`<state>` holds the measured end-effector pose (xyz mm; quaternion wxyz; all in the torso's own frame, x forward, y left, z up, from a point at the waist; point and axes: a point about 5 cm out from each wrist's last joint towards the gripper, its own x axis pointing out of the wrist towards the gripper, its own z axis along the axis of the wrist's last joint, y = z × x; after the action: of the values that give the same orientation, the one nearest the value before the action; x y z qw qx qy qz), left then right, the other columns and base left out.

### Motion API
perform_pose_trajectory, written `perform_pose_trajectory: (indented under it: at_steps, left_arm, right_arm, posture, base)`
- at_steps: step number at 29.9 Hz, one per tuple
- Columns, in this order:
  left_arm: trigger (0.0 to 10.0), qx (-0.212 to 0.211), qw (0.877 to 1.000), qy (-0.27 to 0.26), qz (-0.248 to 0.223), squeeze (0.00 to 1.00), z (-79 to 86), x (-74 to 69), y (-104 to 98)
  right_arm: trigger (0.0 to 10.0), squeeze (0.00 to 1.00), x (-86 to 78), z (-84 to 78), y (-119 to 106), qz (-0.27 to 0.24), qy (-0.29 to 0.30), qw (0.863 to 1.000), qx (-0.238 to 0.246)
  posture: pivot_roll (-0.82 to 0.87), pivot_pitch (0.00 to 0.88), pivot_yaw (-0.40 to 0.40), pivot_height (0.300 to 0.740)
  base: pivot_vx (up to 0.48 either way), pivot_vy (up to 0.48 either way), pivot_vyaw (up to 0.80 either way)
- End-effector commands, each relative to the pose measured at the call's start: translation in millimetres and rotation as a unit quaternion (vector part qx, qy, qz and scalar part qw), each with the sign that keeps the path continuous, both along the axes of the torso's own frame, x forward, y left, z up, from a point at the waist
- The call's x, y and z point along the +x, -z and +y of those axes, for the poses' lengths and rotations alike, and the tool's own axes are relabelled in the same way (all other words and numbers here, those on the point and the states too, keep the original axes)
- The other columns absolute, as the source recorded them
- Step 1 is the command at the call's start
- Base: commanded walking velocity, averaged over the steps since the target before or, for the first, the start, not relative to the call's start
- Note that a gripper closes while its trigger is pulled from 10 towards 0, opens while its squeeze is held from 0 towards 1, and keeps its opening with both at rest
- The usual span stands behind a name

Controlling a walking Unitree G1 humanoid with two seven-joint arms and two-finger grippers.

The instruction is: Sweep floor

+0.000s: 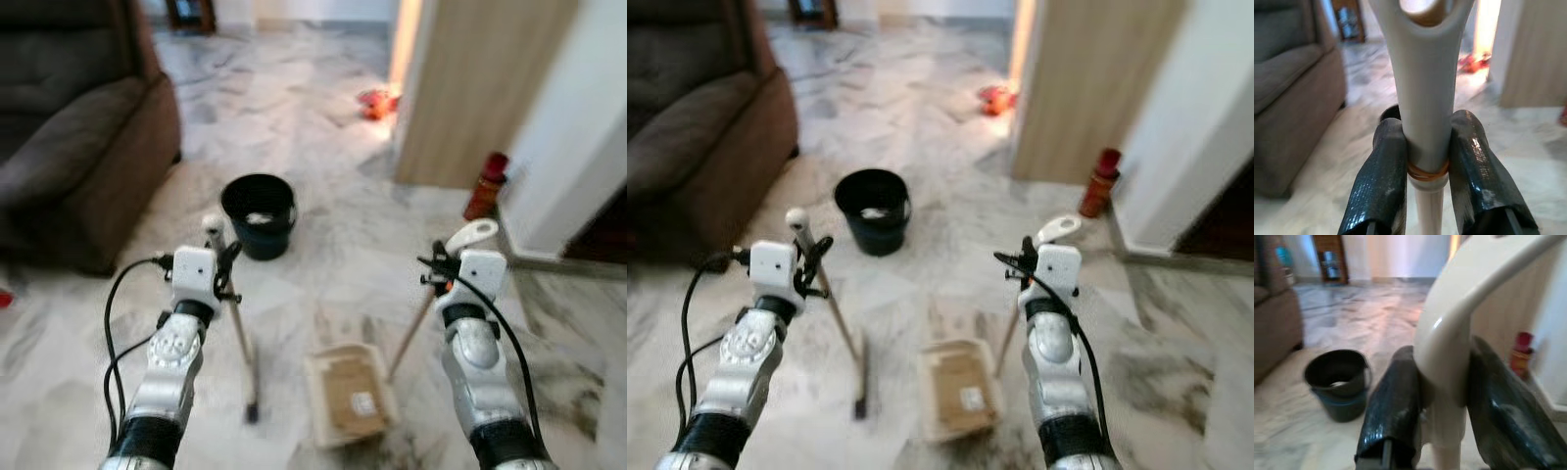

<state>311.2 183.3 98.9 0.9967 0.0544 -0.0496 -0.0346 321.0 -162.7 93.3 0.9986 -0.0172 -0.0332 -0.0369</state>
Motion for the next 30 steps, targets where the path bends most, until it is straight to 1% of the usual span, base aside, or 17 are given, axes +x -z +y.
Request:
perform_pose_trajectory:
  at_steps: [1, 18, 25, 30]
  left_arm:
    - [10.0, 0.009, 1.000, 0.010, -0.027, 0.00, -5.9, 5.3, -12.8]
    - [10.0, 0.009, 1.000, 0.011, -0.028, 0.00, -7.4, 4.7, -12.0]
    - [10.0, 0.008, 1.000, 0.012, -0.028, 0.00, -8.1, 4.8, -12.1]
    - [10.0, 0.008, 0.999, 0.012, -0.028, 0.00, -7.9, 4.8, -12.3]
  right_arm:
    - [10.0, 0.00, 2.8, -4.8, -12.6, -0.030, 0.009, 0.999, 0.017]
    - [10.0, 0.00, 3.1, -2.5, -12.5, -0.029, 0.002, 0.999, 0.015]
    - [10.0, 0.00, 3.8, -1.1, -13.0, -0.030, -0.001, 0.999, 0.013]
    - [10.0, 0.00, 3.7, -0.3, -13.1, -0.031, -0.002, 0.999, 0.018]
  posture:
    - [-0.02, 0.095, 0.014, 0.740]
    - [-0.02, 0.079, 0.012, 0.740]
    - [-0.02, 0.075, 0.011, 0.740]
    - [-0.02, 0.077, 0.012, 0.740]
  base:
    - [0.266, 0.000, 0.00]
    - [0.266, 0.000, 0.00]
    - [0.267, 0.000, 0.64]
    - [0.266, 0.000, 0.00]
